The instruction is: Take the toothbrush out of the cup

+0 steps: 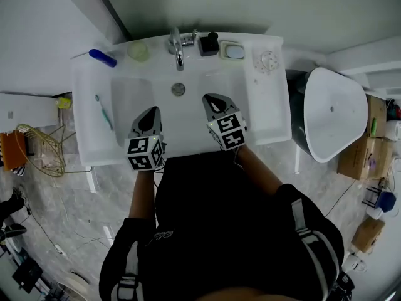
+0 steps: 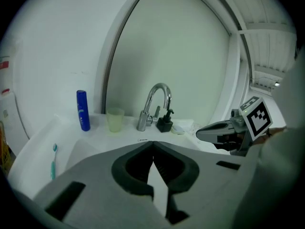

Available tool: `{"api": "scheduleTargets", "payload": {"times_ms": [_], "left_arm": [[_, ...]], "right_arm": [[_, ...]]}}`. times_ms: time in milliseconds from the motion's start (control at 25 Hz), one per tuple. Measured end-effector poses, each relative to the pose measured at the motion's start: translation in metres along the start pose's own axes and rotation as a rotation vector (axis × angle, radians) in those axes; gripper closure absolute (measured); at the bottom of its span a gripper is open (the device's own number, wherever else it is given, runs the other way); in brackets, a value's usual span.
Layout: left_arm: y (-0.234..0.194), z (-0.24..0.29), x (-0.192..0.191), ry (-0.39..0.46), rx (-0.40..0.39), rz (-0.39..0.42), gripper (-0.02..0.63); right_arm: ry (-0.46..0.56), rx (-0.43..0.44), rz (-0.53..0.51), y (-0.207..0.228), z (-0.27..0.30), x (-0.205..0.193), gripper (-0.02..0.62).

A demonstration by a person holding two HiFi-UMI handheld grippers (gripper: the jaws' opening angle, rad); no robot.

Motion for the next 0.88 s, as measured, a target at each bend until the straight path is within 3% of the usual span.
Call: {"api": "scheduleTargets", "payload": {"times_ms": [560, 880], "left_arm": [[0.055, 0.014, 0.125, 0.326, 0.053, 0.163, 0.606], [0.063, 0.011, 0.160, 0.410, 0.090, 0.225, 0.606]], "right_arm": [[0.376, -0.031, -0.065, 0.045, -0.043, 0.133, 0.589], [0.494, -0.059, -0.124, 0.065, -0.057, 0.173, 0.589]]}}
Point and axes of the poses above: the fingertips, and each gripper's own axes: z forward along the fingers, y to its right, x out of its top, the point moved 2 cm from there along -z, backward along the fingers, and after that the axes turned 14 degrees about y, right-handed, at the moved point
